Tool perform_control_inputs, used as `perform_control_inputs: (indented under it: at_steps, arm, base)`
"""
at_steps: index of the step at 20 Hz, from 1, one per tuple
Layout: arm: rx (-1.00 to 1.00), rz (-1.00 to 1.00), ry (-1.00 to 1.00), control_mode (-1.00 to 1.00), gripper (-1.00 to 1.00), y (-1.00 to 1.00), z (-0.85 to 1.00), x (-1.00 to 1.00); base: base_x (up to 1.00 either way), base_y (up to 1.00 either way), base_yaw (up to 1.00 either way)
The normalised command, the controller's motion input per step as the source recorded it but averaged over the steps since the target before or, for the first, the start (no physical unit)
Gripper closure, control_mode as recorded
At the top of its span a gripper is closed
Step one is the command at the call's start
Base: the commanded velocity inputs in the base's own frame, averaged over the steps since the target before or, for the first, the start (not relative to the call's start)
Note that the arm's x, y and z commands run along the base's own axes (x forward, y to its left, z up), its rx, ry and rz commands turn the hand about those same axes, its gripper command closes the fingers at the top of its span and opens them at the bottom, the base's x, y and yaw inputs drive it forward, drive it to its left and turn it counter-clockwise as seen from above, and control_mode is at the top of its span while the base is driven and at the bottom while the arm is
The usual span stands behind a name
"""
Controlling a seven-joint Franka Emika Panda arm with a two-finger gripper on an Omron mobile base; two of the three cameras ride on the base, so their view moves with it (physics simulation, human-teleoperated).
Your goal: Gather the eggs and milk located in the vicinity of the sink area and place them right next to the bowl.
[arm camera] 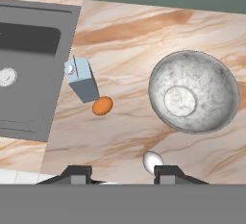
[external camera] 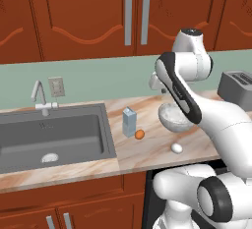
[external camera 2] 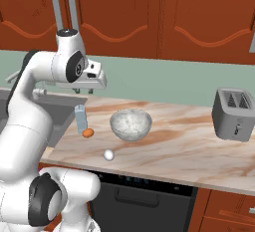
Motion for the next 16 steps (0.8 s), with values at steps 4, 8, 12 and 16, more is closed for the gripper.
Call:
perform_control_inputs:
  at_steps: [4, 8, 12, 16]
  arm:
    - [-0.06, 0.0, -0.02, -1.0, -1.0, 0.14, -0.13, -0.05]
    - [-0.06, 0.0, 0.05, -1.0, -1.0, 0.14, -0.58, -0.01]
    - [-0.08, 0.0, 0.09, -1.0, -1.0, 0.22, -0.64, -0.14]
    - [-0.01, 0.0, 0.18, -1.0, -1.0, 0.01, -0.2, -0.01]
  base:
    - [0.0, 0.0, 0.0]
    - [0.0, 0.0, 0.0]
    - [0.0, 0.0, 0.0]
    - [0.0, 0.0, 0.0]
